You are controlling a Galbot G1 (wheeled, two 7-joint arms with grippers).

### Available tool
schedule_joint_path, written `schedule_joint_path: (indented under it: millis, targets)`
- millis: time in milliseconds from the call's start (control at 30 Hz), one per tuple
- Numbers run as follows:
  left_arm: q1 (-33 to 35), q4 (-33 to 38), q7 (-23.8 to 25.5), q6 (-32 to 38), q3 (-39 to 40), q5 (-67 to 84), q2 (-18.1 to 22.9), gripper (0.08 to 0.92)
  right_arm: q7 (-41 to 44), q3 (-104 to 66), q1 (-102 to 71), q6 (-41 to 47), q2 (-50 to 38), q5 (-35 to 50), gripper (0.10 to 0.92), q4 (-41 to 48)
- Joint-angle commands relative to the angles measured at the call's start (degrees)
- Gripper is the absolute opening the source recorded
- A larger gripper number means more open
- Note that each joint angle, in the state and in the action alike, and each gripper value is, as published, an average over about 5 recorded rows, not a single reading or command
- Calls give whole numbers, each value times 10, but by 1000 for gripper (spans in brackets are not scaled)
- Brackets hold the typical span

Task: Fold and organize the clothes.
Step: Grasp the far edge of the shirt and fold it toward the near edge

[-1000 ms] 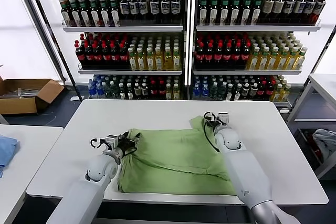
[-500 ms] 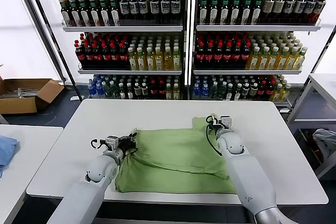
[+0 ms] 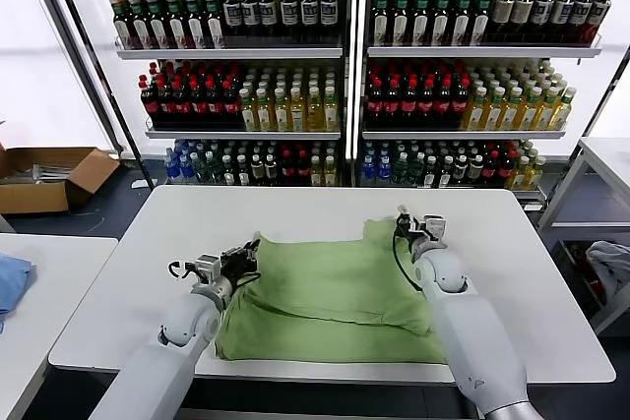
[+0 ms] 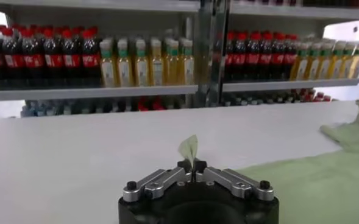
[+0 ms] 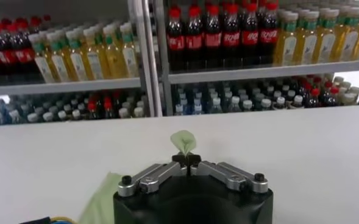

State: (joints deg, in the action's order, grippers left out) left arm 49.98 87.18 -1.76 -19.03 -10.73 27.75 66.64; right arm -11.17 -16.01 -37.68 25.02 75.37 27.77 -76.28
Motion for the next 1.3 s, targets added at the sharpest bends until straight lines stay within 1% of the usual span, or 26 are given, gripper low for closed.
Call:
schedule_joint_path:
  millis: [33,167,367,600,767,967,1300]
  targets:
    - [37,56,3,26,-19,-10,-8,87,-20,-27,-52,2,-4,28,105,-130]
    - [66,83,4,31,-33,-15,-13,87,-37,-42,-94,10,-15,44,105,-201]
    - [105,122,4,37,-46,-27,-10,87,-60,-63,-168,21,-21,49,105,-293]
    - [154,172,4,37,-61,-42,-8,87,-83,-99,-277,44,-17,37,105,-378]
    - [193,199,4,35,-70,-65,-4,87,-85,-120,-334,42,-11,18,105,-393]
    - [248,212,13,38,-84,-85,14,87,-88,-135,-385,39,-9,4,105,-397]
    - [285,212,20,42,-103,-106,23,87,-91,-113,-413,33,-4,-31,105,-390]
